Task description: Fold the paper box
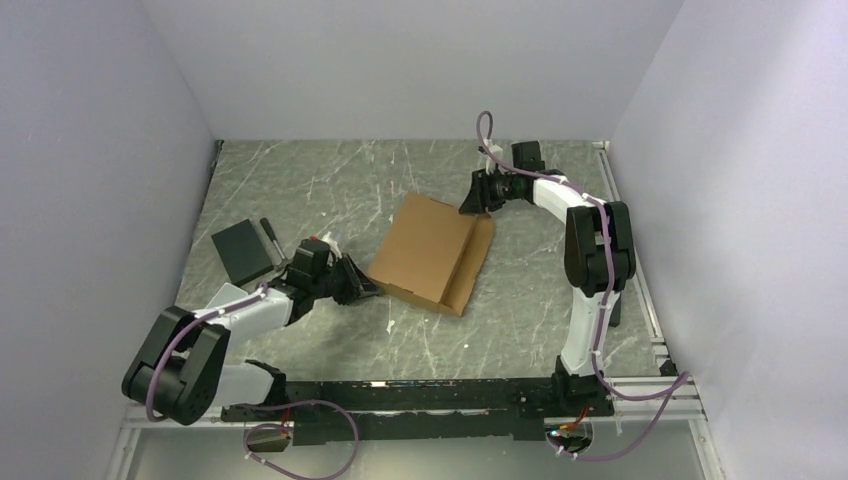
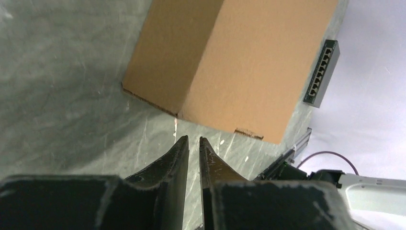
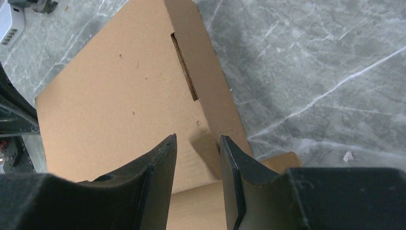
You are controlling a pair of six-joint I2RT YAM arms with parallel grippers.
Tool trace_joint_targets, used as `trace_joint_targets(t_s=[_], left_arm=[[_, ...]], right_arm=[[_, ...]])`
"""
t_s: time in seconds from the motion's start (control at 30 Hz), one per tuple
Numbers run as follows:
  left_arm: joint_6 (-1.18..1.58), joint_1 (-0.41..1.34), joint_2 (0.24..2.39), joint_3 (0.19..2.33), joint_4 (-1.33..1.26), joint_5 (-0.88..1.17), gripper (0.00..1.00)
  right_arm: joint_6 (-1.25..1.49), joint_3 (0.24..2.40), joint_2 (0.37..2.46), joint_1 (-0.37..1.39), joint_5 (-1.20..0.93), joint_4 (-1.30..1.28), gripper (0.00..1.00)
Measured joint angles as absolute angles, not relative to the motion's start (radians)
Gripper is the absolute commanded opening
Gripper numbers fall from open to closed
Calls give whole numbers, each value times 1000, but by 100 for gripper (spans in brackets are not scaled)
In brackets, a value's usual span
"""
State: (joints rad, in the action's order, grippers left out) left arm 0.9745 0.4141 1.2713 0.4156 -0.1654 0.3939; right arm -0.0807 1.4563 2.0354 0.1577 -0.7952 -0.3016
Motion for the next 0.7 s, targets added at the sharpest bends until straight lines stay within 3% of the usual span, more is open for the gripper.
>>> trace_joint_targets(t_s=[0.27,0.7], left_arm=[[900,408,1340,505,-81,338,20],[794,262,1494,672,22,319,20]], right_arm=[[-111,1367,1993,155,-783,-308,40],[-105,1074,1728,199,-673,-336,41]])
